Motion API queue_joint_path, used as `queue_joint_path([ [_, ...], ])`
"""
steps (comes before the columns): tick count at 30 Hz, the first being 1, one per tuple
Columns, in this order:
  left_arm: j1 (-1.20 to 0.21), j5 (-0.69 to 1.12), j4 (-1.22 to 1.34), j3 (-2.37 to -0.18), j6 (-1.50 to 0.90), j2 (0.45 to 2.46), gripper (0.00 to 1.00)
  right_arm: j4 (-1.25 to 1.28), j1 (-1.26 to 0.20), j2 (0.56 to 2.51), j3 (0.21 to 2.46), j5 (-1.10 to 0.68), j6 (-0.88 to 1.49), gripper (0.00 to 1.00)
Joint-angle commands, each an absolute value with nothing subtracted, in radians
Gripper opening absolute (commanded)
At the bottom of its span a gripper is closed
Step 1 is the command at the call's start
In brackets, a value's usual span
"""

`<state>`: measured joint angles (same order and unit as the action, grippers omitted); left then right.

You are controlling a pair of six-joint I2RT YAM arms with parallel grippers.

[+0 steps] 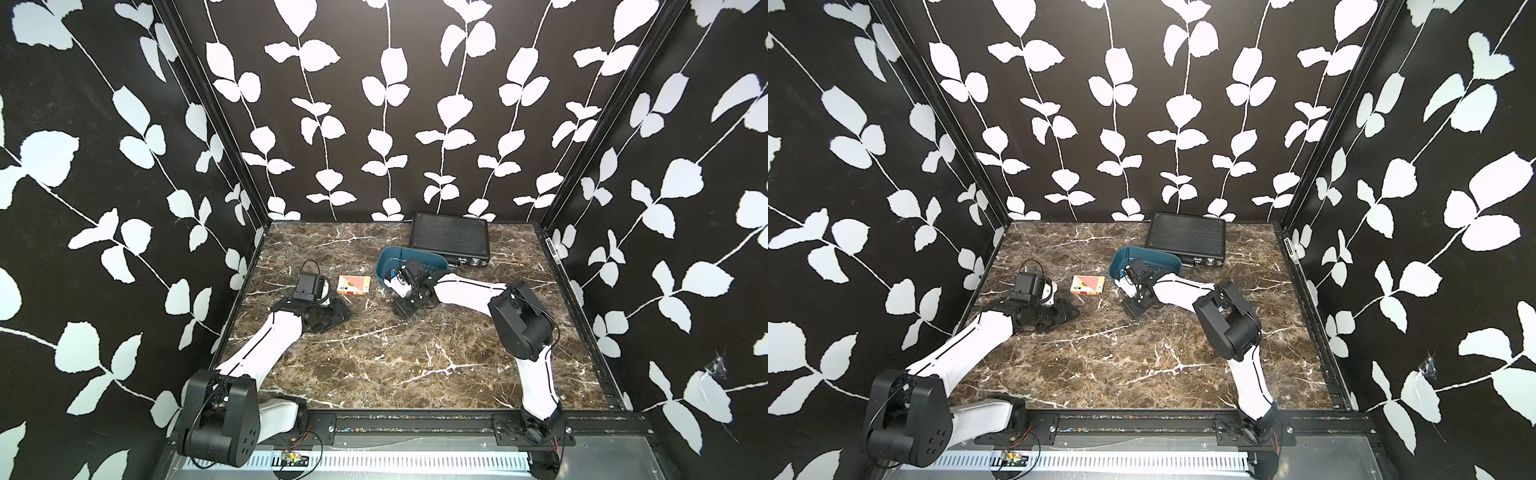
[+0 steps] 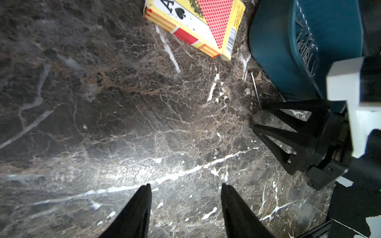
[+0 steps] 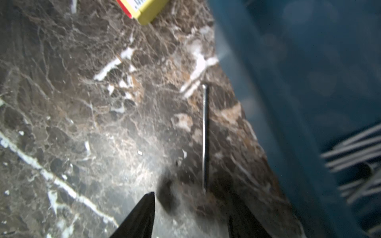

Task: Put the nails on the desktop into the storage box
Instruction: Pick up the nail from the center of the board.

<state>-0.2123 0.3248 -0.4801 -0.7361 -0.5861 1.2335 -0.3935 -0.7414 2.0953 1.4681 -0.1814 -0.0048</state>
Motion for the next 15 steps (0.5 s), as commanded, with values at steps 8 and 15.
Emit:
queue_joint_path([
  [8,-0.208,0.358,-0.494,-0.738,-0.583,1.22,0.56,-0.462,-0.769,2.239,1.65,-0.153,-0.055,0.55],
  [15,-0.209,0.354,-0.503,-0.735,-0.583,1.218,0.56,-0.553,-0.775,2.307,1.733,-0.127,-0.082,0.32],
])
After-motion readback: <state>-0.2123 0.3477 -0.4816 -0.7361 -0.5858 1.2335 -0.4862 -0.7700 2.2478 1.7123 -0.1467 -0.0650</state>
